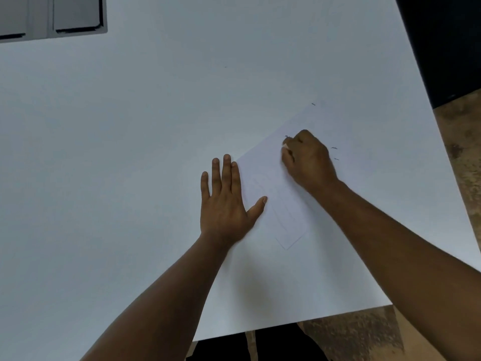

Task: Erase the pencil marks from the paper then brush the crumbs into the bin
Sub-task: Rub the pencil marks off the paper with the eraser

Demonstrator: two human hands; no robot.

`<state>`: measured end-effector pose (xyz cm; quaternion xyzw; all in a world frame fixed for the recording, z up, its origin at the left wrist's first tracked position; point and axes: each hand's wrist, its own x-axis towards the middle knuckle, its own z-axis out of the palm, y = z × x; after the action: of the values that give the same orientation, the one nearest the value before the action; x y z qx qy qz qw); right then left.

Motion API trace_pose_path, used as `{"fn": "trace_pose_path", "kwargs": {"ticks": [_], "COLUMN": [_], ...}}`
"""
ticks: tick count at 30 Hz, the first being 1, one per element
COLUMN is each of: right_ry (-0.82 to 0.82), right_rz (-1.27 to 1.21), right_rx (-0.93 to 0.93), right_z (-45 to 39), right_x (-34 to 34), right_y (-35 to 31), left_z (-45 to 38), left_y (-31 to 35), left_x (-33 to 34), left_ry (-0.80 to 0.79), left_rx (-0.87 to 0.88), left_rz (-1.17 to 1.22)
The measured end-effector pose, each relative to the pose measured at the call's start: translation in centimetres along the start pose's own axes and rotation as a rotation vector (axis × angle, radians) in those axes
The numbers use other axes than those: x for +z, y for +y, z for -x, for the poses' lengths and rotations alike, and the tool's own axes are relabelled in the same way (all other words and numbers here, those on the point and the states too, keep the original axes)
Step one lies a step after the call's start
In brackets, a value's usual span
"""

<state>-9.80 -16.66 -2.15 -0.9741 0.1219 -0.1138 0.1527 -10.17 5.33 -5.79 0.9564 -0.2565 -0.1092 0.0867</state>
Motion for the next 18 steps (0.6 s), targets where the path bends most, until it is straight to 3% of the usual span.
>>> {"fn": "trace_pose_path", "kwargs": {"ticks": [2, 8, 11, 14, 18], "right_ry": [-0.011, -0.243, -0.139, 0.001, -0.031], "right_rz": [-0.039, -0.159, -0.039, 0.043, -0.060], "right_rx": [-0.011, -0.184, -0.197, -0.001, 0.070], "right_z": [0.3, 4.4, 2.7, 0.3, 0.5], "right_x": [0.4, 1.9, 2.0, 0.9, 0.6], "right_y": [-1.9, -7.8, -5.3, -2.4, -3.7], "left_z": [0.0, 0.6, 0.5, 0.6, 0.6], "left_y": [-0.1, -0.4, -0.2, -0.2, -0.3], "left_x": [0.0, 0.4, 0.2, 0.1, 0.2], "left_ry": [0.001, 0.056, 0.013, -0.002, 0.009], "left_rx": [-0.001, 0.046, 0.011, -0.003, 0.001], "left_rz": [-0.007, -0.023, -0.009, 0.014, 0.030]}}
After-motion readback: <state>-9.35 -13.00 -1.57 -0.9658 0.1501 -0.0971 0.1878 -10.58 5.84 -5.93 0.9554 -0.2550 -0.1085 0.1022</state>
